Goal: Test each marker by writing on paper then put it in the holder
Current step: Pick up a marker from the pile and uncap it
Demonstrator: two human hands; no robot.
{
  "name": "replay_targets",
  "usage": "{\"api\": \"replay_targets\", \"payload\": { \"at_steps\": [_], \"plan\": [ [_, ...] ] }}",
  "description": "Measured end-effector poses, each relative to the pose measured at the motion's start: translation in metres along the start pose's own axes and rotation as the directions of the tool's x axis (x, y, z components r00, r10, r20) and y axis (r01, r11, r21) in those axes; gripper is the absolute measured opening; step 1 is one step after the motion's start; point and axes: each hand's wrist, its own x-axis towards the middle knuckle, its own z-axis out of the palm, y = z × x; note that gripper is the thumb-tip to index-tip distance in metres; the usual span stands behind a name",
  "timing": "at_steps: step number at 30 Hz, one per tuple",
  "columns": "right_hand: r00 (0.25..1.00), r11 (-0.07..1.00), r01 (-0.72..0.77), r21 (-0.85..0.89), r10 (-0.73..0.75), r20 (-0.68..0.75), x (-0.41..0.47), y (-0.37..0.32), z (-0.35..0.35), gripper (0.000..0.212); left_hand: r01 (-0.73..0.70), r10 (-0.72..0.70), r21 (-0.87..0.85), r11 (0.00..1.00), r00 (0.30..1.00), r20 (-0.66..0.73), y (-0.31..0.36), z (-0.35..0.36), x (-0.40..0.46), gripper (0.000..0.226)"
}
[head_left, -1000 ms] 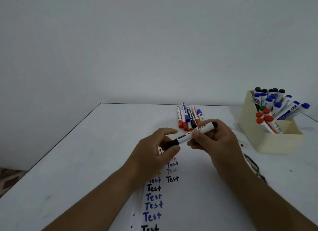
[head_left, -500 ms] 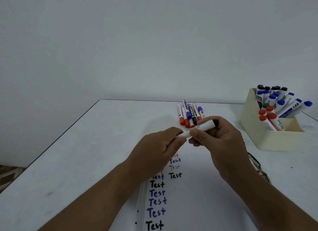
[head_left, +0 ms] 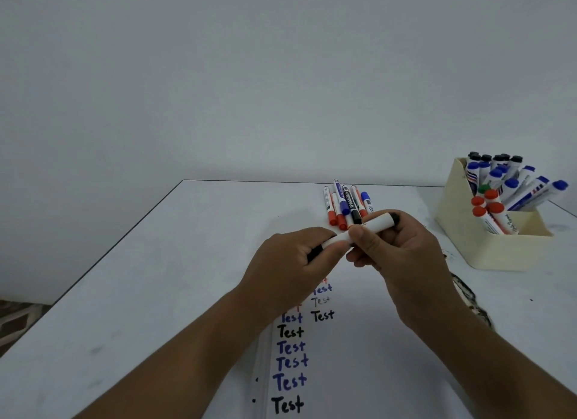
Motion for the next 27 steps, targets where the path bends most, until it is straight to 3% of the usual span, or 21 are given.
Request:
{"api": "replay_targets", "payload": {
  "at_steps": [9,12,15,17,21,25,27],
  "plan": [
    [0.998,0.994,0.053,-0.094,-0.055,-0.024,-0.005,-0.001,0.002,0.028,0.036,-0.035,-0.084,0.996,0.999,0.012,-0.011,-0.005,-0.002,0.031],
    [0.998,0.999,0.007,-0.031,-0.009,-0.065,-0.005,0.001,0.002,0.03,0.071,-0.066,-0.117,0.991,0.997,0.048,-0.019,-0.011,-0.005,0.056],
    [0.985,0.994,-0.09,0.068,0.099,-0.139,-0.001,0.005,-0.001,0.022,0.117,-0.12,-0.142,0.983,0.993,-0.01,-0.031,-0.018,-0.007,0.087],
    [0.975,0.987,-0.141,0.075,0.152,-0.162,0.001,0.006,-0.003,0.014,0.18,-0.187,-0.106,0.978,0.981,-0.054,-0.038,-0.018,-0.003,0.078],
    [0.968,0.976,-0.196,0.094,0.208,-0.142,-0.001,0.001,-0.001,0.008,0.265,-0.262,0.054,0.963,0.963,-0.058,-0.052,-0.008,0.007,0.025],
    [0.978,0.968,-0.198,0.153,0.207,-0.041,-0.004,-0.015,0.001,0.012,0.241,-0.243,0.176,0.954,0.97,-0.009,-0.064,0.0,0.011,0.014],
    [0.979,0.969,-0.204,0.142,0.204,0.014,-0.005,-0.022,0.003,0.012,0.234,-0.247,0.207,0.95,0.968,0.038,-0.071,0.004,0.01,0.022]
  ]
}}
